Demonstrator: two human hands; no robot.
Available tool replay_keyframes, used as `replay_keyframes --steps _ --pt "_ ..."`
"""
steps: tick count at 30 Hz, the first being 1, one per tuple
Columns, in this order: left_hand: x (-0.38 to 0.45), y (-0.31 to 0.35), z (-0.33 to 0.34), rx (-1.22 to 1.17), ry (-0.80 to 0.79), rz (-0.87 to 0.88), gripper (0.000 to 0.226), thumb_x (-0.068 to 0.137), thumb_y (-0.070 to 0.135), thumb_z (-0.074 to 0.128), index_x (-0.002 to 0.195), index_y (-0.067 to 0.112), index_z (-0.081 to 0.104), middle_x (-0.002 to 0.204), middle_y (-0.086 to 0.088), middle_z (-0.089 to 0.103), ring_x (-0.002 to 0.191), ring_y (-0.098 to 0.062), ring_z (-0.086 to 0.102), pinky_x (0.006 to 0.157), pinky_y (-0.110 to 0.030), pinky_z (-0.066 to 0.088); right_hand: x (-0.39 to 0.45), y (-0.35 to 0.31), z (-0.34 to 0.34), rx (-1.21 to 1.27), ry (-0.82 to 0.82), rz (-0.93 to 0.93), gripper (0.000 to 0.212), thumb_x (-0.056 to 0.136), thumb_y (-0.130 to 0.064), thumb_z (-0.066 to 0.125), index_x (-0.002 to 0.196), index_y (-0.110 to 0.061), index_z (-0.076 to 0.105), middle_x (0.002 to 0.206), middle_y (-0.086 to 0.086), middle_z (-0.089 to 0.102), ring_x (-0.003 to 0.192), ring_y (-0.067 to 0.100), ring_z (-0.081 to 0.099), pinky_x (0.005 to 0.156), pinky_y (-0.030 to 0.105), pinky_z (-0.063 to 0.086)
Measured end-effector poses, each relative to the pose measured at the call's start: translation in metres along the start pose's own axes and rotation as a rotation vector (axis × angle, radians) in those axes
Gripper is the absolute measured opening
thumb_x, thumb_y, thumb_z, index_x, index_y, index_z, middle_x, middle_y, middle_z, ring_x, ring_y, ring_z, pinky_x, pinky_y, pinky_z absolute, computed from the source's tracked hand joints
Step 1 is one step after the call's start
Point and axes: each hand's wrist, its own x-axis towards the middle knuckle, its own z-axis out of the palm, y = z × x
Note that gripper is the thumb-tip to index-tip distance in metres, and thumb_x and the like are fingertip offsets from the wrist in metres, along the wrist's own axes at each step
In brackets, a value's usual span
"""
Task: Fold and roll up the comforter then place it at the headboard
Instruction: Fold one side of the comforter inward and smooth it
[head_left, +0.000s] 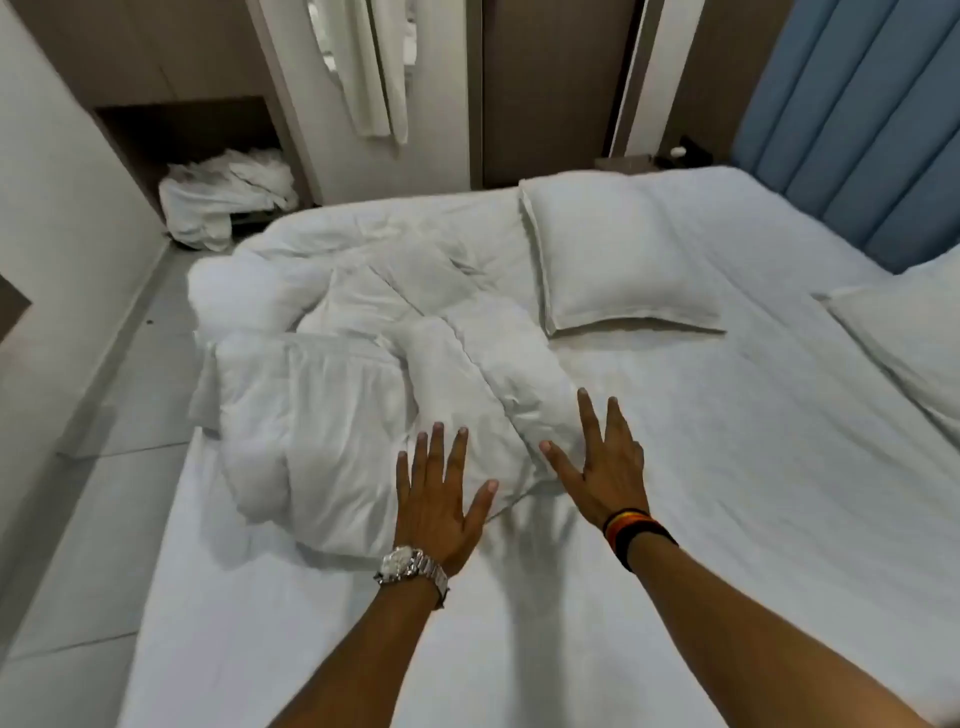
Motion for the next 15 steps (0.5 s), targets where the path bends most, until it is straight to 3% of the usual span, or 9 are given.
replay_keyframes --steps 5,7,9,11,13,15 --pt "0.054 0.000 0.058 0.064 -0.011 -0.117 0.077 0.098 0.073 0.024 0.166 0.039 0.008 0.175 0.000 -0.004 0.161 -0.029 -0.004 0.124 -0.066 0.006 0.075 0.052 0.033 -0.002 -0.053 -0.053 0.105 0.080 -0.096 0.044 0.158 -0.058 -0.014 0.176 0.012 0.003 0.162 0.030 0.006 0.125 0.064 0.009" --pt "0.065 -0.004 0.076 0.052 -0.024 -0.154 0.080 0.095 0.077 0.023 0.165 0.044 0.003 0.175 0.001 -0.011 0.161 -0.032 -0.007 0.122 -0.069 0.011 0.091 0.065 0.050 0.007 -0.079 -0.142 0.110 0.078 -0.096 0.048 0.160 -0.056 -0.014 0.175 0.013 0.014 0.162 0.028 0.013 0.126 0.064 0.011" --pt "0.075 -0.010 0.093 0.025 -0.028 -0.138 0.082 0.092 0.081 0.021 0.163 0.046 0.000 0.175 -0.002 -0.011 0.160 -0.036 -0.006 0.119 -0.069 0.024 0.104 0.074 0.067 0.058 -0.083 -0.222 0.113 0.080 -0.092 0.053 0.163 -0.050 -0.011 0.165 0.007 0.041 0.153 0.024 0.036 0.125 0.063 0.017" --pt "0.082 -0.014 0.103 0.019 -0.042 -0.133 0.082 0.093 0.080 0.026 0.163 0.046 -0.001 0.175 -0.004 -0.006 0.160 -0.037 -0.001 0.116 -0.065 0.032 0.109 0.076 0.083 0.123 -0.069 -0.254 0.112 0.083 -0.086 0.057 0.165 -0.043 -0.006 0.136 0.004 0.069 0.127 0.025 0.063 0.123 0.057 0.029" --pt "0.086 -0.014 0.110 -0.005 -0.027 -0.137 0.078 0.097 0.070 0.034 0.164 0.041 0.009 0.175 -0.007 0.004 0.158 -0.037 0.011 0.115 -0.063 0.037 0.108 0.074 0.095 0.167 -0.046 -0.251 0.108 0.085 -0.083 0.058 0.165 -0.044 -0.003 0.111 0.006 0.076 0.103 0.028 0.071 0.106 0.049 0.051" --pt "0.090 -0.013 0.114 -0.031 -0.001 -0.129 0.071 0.100 0.062 0.037 0.164 0.036 0.020 0.172 -0.010 0.016 0.153 -0.036 0.024 0.112 -0.061 0.041 0.103 0.070 0.100 0.189 -0.050 -0.207 0.101 0.086 -0.083 0.055 0.163 -0.050 -0.002 0.100 0.004 0.076 0.086 0.026 0.072 0.078 0.039 0.059"
